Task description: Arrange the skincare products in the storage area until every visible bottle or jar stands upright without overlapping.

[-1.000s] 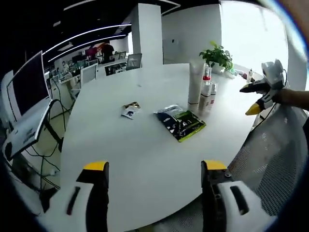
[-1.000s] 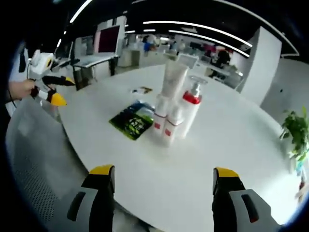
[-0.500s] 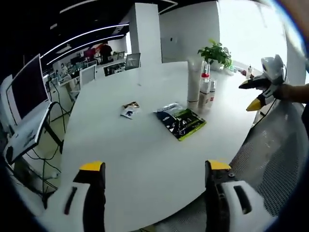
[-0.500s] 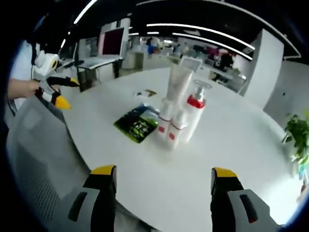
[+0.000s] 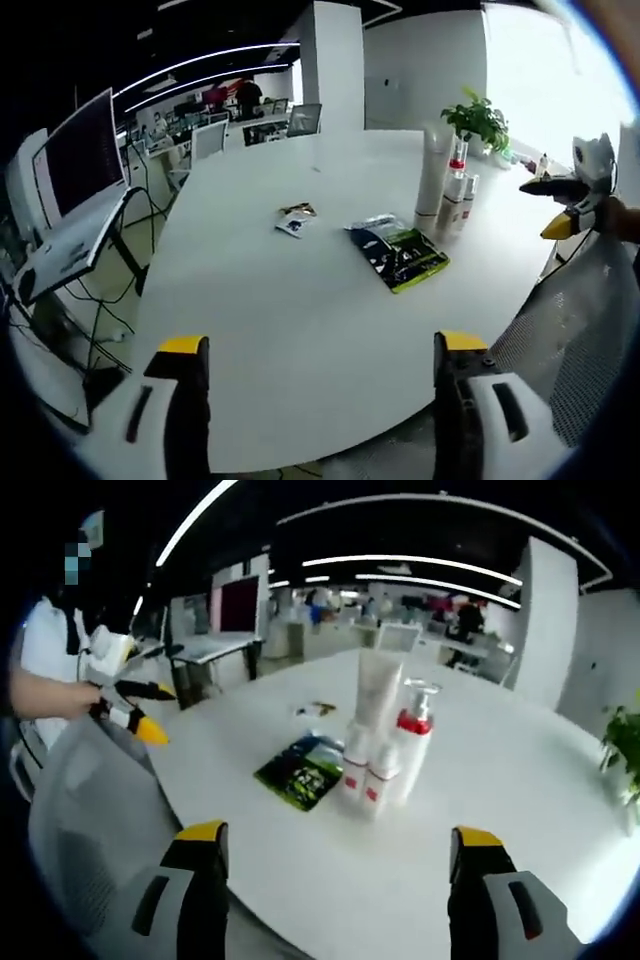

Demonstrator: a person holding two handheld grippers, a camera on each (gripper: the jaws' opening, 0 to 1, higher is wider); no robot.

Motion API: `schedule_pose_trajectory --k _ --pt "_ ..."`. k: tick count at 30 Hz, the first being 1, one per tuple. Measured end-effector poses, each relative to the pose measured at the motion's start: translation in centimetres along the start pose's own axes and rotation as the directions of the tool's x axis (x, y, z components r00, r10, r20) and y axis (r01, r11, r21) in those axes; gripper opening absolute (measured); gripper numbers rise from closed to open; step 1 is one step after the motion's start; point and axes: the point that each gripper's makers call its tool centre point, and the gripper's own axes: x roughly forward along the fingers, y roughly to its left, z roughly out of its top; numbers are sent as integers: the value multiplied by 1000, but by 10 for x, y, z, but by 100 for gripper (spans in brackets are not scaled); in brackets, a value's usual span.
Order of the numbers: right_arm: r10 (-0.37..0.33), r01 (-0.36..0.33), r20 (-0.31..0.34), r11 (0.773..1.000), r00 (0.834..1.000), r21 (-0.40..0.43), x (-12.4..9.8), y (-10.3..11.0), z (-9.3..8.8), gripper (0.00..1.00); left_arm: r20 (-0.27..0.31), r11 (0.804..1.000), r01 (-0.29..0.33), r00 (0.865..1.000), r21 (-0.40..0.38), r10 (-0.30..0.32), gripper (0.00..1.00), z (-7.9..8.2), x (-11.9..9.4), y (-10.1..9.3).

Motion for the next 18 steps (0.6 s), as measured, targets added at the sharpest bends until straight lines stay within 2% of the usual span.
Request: schedule_pose_trajectory --k 2,3,4,6,9,13,18 --pt "-9 9 -6 1000 1000 -15 0 0 -1 94 5 1000 1 1000 -11 -1 89 -1 0 0" --pt "-11 10 -15 1000 1000 -25 0 -1 -2 93 -10 1000 2 1000 -14 -2 90 -3 0 -1" --pt "-10 10 -13 1000 1000 -26 0 -1 -2 93 -18 1000 -4 1000 -7 4 89 -2 0 -1" --pt "-12 12 -11 1000 1000 -22 0 -1 -2 92 4 1000 -1 1000 3 1 89 1 0 -3" --pt "-25 24 -20 999 999 -30 -1 -4 -3 90 -23 1000 12 1000 19 -12 89 -3 2 -4" --pt "-33 33 -13 999 999 -28 -1 -5 -2 90 -19 999 15 1000 44 -14 88 -2 2 -5" --pt "-65 63 -44 997 997 -35 -3 -12 -8 89 -37 998 54 998 20 -53 89 -2 3 -13"
